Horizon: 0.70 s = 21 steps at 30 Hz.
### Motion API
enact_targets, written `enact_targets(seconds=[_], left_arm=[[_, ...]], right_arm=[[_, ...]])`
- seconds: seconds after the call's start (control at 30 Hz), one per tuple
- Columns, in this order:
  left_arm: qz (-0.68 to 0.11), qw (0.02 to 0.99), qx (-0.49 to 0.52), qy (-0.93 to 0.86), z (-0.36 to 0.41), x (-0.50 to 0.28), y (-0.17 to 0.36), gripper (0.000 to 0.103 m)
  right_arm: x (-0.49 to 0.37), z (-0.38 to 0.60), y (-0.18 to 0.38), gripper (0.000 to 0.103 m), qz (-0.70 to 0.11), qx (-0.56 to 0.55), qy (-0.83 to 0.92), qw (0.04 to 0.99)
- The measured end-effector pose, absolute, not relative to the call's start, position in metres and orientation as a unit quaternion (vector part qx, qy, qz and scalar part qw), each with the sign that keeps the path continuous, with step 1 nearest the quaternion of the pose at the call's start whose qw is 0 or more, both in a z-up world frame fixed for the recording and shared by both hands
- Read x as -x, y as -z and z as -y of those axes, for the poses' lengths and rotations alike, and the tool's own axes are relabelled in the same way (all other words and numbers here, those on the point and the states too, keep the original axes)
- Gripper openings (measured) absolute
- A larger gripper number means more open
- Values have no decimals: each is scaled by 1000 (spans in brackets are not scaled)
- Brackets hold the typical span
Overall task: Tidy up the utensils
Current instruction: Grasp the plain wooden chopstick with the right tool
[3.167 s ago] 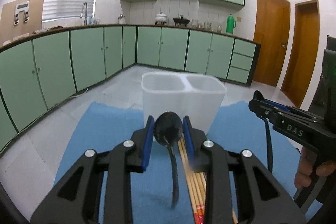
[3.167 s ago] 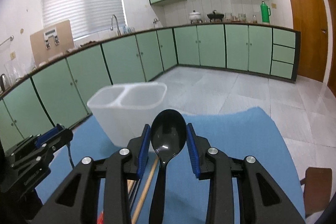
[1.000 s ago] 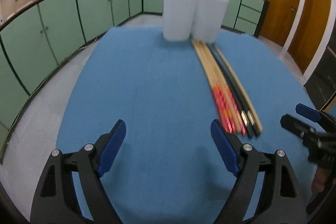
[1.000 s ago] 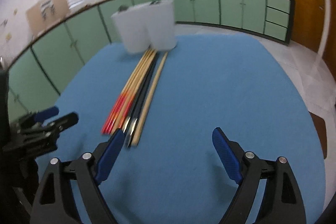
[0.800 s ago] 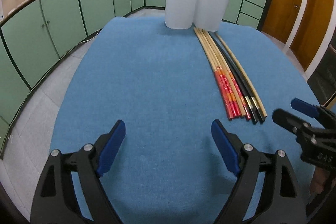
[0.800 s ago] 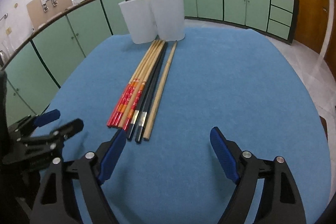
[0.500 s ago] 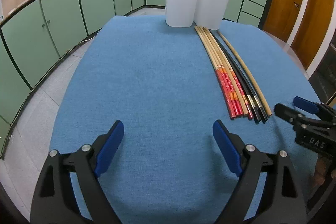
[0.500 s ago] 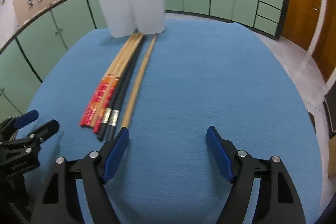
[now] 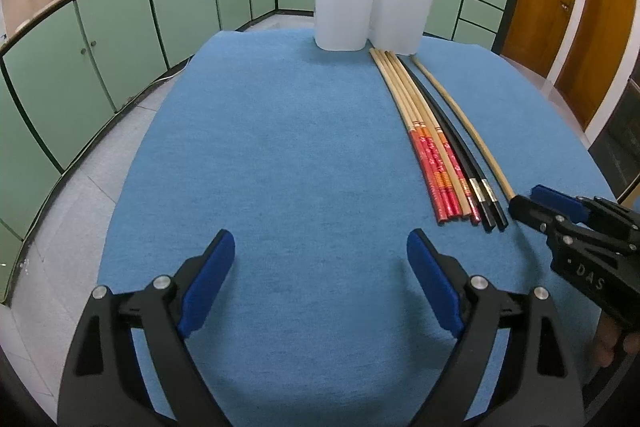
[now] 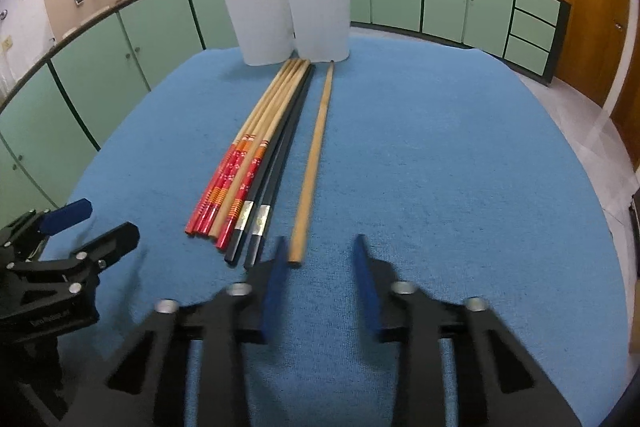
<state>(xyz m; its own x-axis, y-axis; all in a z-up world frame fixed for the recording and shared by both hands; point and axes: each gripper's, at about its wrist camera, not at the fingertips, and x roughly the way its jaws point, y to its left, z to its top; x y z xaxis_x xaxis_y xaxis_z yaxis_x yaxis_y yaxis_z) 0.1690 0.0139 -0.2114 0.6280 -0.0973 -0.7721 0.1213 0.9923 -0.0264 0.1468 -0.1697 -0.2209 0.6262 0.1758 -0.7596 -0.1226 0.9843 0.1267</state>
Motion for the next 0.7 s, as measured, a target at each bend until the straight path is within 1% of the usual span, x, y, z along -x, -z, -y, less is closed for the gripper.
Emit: enact_targets(seconds=[0.03, 0.07, 0.1, 0.47, 0.7], left_arm=[[-428, 901, -15, 65, -11, -170, 212, 86], [-429, 900, -17, 69, -8, -171, 212, 86], [-431, 899, -19, 73, -5, -172, 212, 86], [-444, 890, -54, 85, 26, -191, 220, 86], [-452, 889, -32, 66, 14, -195, 223, 87]], right_arm=[[-146, 170, 221, 15, -425, -32, -88, 900], [-146, 172, 221, 9, -425, -32, -91, 900], [-145, 174, 222, 7, -426, -35, -94, 899], [-144, 185, 223, 7, -426, -45, -98, 898], [-144, 185, 223, 7, -426, -50, -100, 898]])
